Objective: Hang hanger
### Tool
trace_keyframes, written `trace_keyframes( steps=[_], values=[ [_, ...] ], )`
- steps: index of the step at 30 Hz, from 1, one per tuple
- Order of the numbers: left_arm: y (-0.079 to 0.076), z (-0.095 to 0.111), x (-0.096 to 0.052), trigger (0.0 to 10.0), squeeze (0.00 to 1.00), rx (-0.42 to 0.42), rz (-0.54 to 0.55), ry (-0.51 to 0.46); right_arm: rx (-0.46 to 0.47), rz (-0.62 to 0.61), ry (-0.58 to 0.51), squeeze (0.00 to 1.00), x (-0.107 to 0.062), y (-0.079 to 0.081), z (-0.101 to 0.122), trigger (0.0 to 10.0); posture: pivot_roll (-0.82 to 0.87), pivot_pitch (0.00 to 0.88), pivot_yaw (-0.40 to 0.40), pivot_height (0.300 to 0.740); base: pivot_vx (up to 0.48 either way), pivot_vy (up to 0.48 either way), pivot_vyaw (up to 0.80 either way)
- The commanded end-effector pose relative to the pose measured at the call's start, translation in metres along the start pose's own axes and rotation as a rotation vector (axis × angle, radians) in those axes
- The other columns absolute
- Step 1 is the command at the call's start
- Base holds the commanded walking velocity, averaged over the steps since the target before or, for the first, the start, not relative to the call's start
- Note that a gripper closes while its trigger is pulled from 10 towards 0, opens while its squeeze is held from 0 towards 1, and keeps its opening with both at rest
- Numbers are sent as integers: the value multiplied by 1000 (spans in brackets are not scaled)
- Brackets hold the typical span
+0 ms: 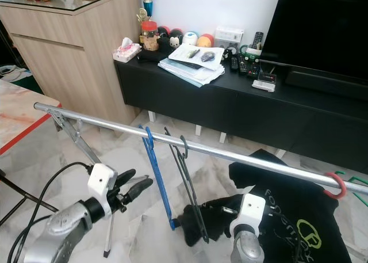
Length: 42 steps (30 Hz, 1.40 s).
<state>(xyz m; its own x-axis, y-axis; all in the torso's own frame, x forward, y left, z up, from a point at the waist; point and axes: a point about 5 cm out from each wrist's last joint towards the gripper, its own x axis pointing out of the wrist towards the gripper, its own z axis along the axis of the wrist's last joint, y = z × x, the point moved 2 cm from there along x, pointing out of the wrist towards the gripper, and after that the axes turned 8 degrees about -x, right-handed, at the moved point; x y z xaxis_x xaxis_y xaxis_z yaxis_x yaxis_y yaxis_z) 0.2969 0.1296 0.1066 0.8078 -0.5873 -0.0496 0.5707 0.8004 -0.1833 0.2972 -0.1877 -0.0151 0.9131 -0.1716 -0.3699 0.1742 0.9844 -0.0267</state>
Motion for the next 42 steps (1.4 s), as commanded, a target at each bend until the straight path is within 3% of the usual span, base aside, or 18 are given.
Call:
trace_keyframes(
  steps=[1, 7, 9, 15, 23, 42],
  values=[
    [3, -1, 5, 10000, 0, -35, 5, 17, -1, -4, 4, 0, 0, 0, -1, 10000, 13, 111, 4, 740, 0, 0, 0],
    [9, -5, 27, 10000, 0, -54, 17, 63, 1, -9, 1, 0, -1, 1, -1, 10000, -6, 120, 22, 740, 0, 0, 0],
    [15, -2, 37, 10000, 0, -49, 61, 76, 4, -16, 0, 0, -2, 1, -2, 10000, -14, 124, 31, 740, 0, 0, 0],
    [34, 5, 49, 10000, 0, -52, 193, 72, 12, -28, 3, 0, -4, 1, -6, 10000, -19, 137, 49, 740, 0, 0, 0],
    [32, 15, 64, 10000, 0, -60, 167, 69, 17, -35, 6, 0, -7, 4, -9, 10000, -20, 154, 61, 740, 0, 0, 0],
    [40, 22, 56, 10000, 0, 40, 218, 120, 20, -24, 6, 0, -7, 8, -10, 10000, -4, 176, 65, 740, 0, 0, 0]
  ],
)
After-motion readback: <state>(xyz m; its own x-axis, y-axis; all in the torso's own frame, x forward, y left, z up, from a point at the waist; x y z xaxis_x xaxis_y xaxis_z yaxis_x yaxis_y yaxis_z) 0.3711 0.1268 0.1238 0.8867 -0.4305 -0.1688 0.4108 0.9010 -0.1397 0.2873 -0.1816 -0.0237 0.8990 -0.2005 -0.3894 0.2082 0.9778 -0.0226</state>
